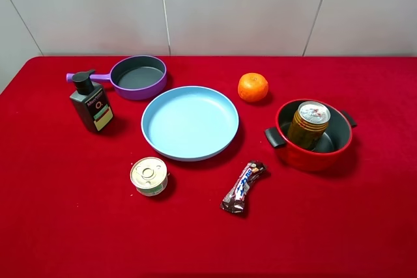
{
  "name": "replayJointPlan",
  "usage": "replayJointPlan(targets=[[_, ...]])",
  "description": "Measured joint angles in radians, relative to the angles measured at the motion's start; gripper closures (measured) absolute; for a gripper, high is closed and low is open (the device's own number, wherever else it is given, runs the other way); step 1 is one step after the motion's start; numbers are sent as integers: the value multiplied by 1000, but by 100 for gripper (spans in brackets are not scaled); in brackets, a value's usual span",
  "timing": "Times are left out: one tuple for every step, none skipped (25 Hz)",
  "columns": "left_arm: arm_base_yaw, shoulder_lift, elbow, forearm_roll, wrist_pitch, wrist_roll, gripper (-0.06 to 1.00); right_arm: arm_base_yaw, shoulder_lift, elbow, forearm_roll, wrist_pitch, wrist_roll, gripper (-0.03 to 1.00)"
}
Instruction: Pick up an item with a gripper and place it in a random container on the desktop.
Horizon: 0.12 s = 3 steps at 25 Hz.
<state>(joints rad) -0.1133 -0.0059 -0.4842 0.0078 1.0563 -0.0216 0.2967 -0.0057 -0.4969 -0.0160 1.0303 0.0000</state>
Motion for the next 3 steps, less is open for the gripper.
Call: replayJointPlan(targets=[[0, 0, 0, 0, 0, 0, -5, 0, 0, 0, 0, 0, 0, 27], [0, 0, 0, 0, 0, 0, -5, 0, 0, 0, 0, 0, 0, 27], [0, 0, 0, 0, 0, 0, -5, 0, 0, 0, 0, 0, 0, 27]])
